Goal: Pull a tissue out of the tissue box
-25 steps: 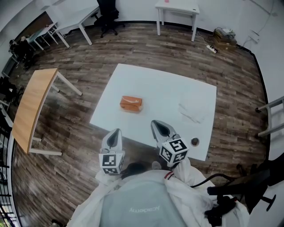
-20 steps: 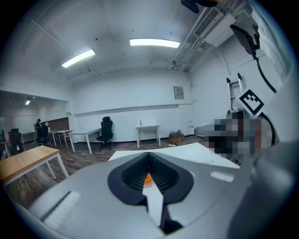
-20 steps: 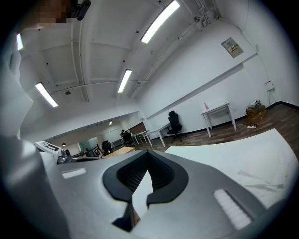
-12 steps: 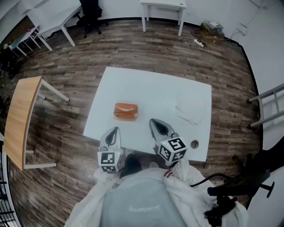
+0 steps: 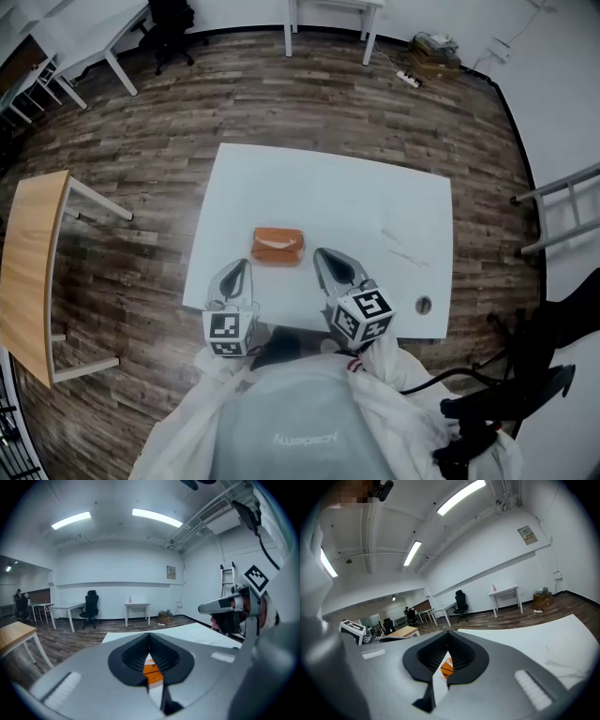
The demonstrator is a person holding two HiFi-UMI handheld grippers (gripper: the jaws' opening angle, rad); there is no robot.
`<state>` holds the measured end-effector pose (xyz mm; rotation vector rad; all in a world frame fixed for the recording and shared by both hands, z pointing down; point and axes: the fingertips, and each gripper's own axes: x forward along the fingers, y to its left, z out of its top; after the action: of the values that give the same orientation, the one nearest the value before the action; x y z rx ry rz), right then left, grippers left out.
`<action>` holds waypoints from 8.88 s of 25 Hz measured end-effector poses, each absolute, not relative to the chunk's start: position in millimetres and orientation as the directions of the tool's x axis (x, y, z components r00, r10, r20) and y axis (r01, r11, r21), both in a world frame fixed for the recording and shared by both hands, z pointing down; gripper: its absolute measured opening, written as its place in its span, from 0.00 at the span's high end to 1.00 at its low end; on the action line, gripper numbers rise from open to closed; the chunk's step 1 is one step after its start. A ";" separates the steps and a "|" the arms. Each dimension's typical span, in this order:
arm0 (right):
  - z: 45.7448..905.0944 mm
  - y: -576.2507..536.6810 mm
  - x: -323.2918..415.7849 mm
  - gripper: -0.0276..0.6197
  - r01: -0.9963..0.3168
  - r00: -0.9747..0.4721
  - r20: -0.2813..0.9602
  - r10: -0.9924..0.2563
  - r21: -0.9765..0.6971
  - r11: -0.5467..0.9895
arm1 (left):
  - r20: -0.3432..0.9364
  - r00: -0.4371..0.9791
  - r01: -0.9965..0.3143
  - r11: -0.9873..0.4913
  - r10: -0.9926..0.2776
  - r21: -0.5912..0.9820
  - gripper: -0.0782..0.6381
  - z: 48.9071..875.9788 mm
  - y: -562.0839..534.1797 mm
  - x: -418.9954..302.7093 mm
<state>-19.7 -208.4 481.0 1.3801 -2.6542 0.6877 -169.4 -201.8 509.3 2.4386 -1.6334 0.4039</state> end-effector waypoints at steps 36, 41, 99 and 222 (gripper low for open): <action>486.4 -225.6 -40.1 0.95 -0.918 -0.360 0.352 -0.864 -0.298 0.261 | 0.334 0.608 -0.783 -0.613 -0.720 0.104 0.89 534.0 -252.1 -174.5; 485.8 -229.0 -41.8 0.95 -0.913 -0.366 0.340 -0.866 -0.311 0.264 | 0.337 0.601 -0.786 -0.613 -0.724 0.086 0.89 531.3 -255.7 -177.8; 634.6 -237.6 -102.4 0.53 -0.549 -0.499 0.772 -0.395 0.071 0.833 | 0.356 0.442 -0.890 -0.451 -0.823 0.063 0.89 524.9 -249.2 -179.6; 588.0 -227.9 -96.8 0.95 -0.620 -0.600 0.717 -0.355 -0.137 0.772 | 0.538 0.570 -0.806 -0.550 -0.620 0.219 0.89 671.4 -241.8 -80.2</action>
<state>-96.8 -227.9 588.0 0.7228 -2.2650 0.4922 -80.2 -241.8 671.4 2.3601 -1.1468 0.5620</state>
